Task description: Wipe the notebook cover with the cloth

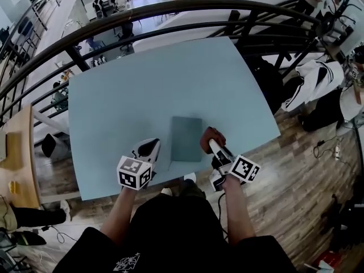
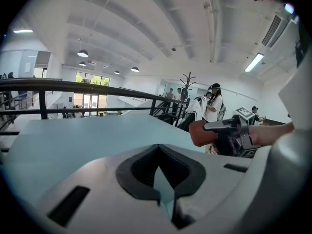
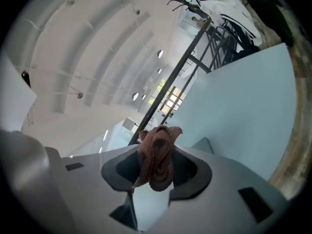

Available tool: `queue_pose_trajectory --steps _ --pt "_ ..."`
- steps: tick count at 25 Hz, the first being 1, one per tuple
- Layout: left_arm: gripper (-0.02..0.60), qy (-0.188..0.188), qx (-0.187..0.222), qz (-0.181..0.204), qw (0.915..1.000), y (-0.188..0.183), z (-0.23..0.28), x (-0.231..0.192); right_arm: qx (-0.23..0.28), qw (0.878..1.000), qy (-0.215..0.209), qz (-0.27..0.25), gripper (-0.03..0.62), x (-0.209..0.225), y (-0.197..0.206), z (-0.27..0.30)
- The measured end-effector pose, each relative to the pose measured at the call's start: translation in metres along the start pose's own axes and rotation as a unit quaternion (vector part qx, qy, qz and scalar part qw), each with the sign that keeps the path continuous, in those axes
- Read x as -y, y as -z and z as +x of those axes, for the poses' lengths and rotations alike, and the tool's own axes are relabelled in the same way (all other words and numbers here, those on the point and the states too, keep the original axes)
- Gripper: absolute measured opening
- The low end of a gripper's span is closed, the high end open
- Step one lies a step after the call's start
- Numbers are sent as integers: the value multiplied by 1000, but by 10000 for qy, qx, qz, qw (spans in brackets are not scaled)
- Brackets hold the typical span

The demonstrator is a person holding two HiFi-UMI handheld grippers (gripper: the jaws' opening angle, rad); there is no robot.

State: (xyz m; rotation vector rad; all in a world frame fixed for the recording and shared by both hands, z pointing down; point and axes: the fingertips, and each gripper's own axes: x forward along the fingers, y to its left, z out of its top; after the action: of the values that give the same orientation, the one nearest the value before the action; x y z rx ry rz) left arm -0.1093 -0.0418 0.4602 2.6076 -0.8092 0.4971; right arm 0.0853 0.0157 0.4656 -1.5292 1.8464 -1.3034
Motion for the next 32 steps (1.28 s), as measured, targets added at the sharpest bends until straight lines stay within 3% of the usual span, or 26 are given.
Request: queue_pose_trajectory --steps 5,9,16,21,32 --pt "6 179 260 107 9994 -15 -33 4 364 9965 260 -702 152 -36 1 -16" --pt "6 331 476 221 9981 -30 -47 8 802 9841 532 -1495 150 -65 -10 -29" --pt "6 429 670 461 9958 -50 -64 14 1106 9651 655 -2281 149 -112 -19 -41" --pt "6 360 923 471 9940 -70 -73 22 1140 9526 709 -2731 149 -131 -25 -52" --pt "6 -28 1567 578 9859 -134 -74 48 1299 9287 380 -3452 149 -162 -70 -73"
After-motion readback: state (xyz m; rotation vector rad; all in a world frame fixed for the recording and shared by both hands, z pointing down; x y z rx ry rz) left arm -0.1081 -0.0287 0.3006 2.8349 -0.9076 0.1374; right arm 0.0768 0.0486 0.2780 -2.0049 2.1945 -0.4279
